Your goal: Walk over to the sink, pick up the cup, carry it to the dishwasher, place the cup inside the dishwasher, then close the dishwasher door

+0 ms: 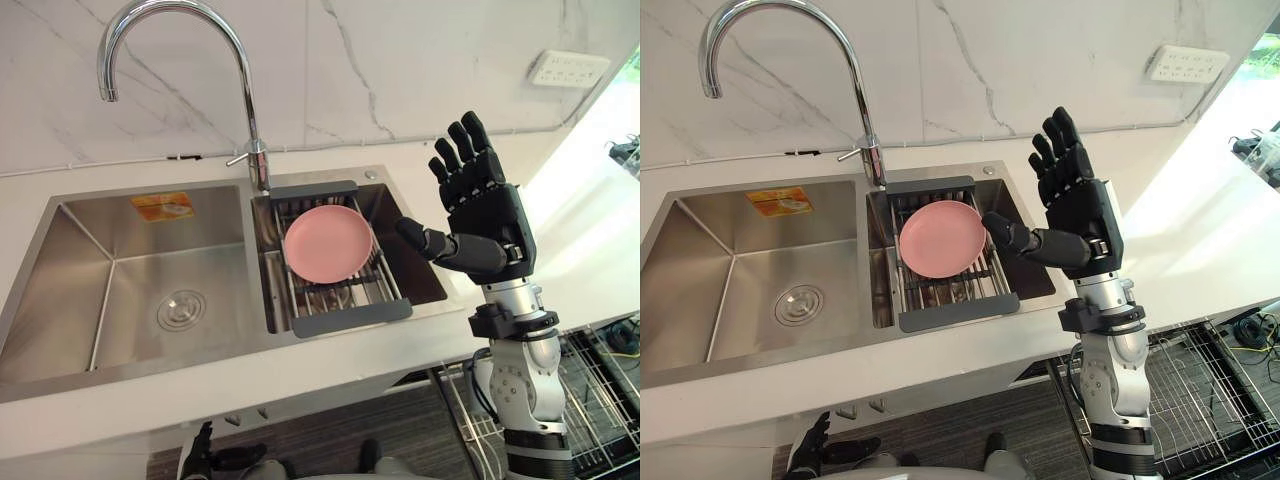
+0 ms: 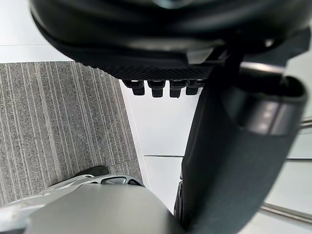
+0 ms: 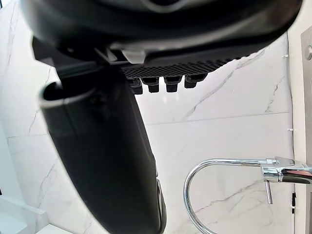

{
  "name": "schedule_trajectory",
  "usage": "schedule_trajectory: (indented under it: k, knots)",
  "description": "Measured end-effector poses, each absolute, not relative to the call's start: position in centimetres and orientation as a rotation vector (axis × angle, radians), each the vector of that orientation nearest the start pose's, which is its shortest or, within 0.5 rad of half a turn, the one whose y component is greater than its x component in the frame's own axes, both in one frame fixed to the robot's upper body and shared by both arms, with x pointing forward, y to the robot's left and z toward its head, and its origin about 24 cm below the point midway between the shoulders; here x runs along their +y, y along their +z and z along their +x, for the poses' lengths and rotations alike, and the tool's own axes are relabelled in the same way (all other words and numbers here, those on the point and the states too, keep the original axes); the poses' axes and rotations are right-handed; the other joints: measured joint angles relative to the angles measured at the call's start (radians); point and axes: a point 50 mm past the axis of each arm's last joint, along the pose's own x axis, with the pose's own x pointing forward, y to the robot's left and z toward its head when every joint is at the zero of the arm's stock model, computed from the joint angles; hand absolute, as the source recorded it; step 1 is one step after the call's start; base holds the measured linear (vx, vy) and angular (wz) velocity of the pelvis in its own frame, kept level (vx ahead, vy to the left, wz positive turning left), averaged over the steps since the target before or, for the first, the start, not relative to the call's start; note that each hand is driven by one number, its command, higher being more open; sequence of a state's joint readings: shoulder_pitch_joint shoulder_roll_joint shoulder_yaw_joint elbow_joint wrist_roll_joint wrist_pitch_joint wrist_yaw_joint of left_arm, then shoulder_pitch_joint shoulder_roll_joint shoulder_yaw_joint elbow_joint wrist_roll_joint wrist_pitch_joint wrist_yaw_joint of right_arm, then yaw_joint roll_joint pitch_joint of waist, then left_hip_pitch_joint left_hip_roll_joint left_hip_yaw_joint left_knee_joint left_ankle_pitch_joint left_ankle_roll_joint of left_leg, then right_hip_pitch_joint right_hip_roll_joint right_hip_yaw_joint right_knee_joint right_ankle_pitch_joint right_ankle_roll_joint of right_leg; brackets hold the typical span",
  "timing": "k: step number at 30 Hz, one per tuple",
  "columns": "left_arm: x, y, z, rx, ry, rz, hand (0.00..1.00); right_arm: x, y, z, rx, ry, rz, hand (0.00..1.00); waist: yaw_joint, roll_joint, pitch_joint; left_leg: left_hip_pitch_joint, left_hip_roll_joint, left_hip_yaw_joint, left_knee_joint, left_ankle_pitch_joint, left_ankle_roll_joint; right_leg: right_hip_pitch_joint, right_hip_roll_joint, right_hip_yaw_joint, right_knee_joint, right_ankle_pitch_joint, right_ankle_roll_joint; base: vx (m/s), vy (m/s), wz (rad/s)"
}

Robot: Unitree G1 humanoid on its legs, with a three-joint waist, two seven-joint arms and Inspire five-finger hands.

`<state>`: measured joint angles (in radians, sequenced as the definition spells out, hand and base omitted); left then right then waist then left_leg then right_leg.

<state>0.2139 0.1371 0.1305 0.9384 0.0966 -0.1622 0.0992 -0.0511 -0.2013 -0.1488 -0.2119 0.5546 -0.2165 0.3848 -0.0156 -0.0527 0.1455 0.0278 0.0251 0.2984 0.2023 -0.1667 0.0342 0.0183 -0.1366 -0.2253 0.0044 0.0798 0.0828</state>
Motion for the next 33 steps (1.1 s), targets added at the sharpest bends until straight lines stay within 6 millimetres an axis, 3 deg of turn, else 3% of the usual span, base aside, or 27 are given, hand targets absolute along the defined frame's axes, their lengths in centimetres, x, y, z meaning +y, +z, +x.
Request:
schedule_trajectory:
  k: [8, 15, 19, 24, 29, 33]
  knots:
    - [23.1, -15.4, 6.1, 1.017, 0.312, 0.012, 1.0, -20.2, 12.7, 24.1, -0.493, 0.292, 0.154, 1.0, 0.001, 0.009, 0.001, 0.013, 0.008, 0.013, -0.008, -0.002, -0.004, 0.039, 0.015, 0.007, -0.082, 0.035, 0.007, 0.0, -0.02, -0.05]
    - [22.6, -16.0, 5.0, 1.079, 0.338, -0.103, 1.0, -21.5, 10.4, 23.6, -0.229, 0.266, -0.363, 1.0, 0.0, 0.033, -0.013, 0.052, 0.011, 0.012, -0.025, -0.002, -0.013, 0.073, 0.022, 0.008, -0.089, 0.034, 0.007, -0.01, -0.011, -0.01]
    - [22.6, -16.1, 4.7, 1.095, 0.348, -0.109, 1.0, -21.4, 11.0, 23.6, -0.239, 0.214, -0.751, 1.0, 0.0, 0.031, -0.022, 0.058, 0.005, 0.011, -0.035, 0.0, -0.011, 0.074, 0.014, 0.01, -0.089, 0.033, 0.006, -0.08, 0.0, 0.0]
    - [22.7, -16.2, 4.1, 1.121, 0.369, -0.11, 1.0, -20.0, 11.9, 23.7, -0.319, 0.245, -1.047, 1.0, 0.002, 0.026, -0.047, 0.059, 0.0, 0.01, -0.05, 0.007, -0.01, 0.069, 0.011, 0.01, -0.089, 0.033, 0.006, -0.05, -0.004, 0.0]
    - [22.9, -16.2, 4.1, 1.127, 0.37, -0.099, 1.0, -18.5, 13.0, 24.5, -0.431, 0.243, -1.21, 1.0, 0.009, 0.015, -0.057, 0.052, -0.006, -0.002, -0.059, 0.016, -0.007, 0.065, 0.013, -0.003, -0.089, 0.033, 0.006, -0.01, -0.016, 0.07]
    - [23.0, -16.1, 4.2, 1.125, 0.368, -0.096, 1.0, -18.2, 12.8, 24.7, -0.457, 0.256, -1.316, 1.0, 0.027, 0.01, -0.062, 0.05, -0.013, -0.025, -0.067, 0.022, -0.001, 0.067, 0.01, -0.025, -0.09, 0.033, 0.006, -0.01, -0.014, 0.17]
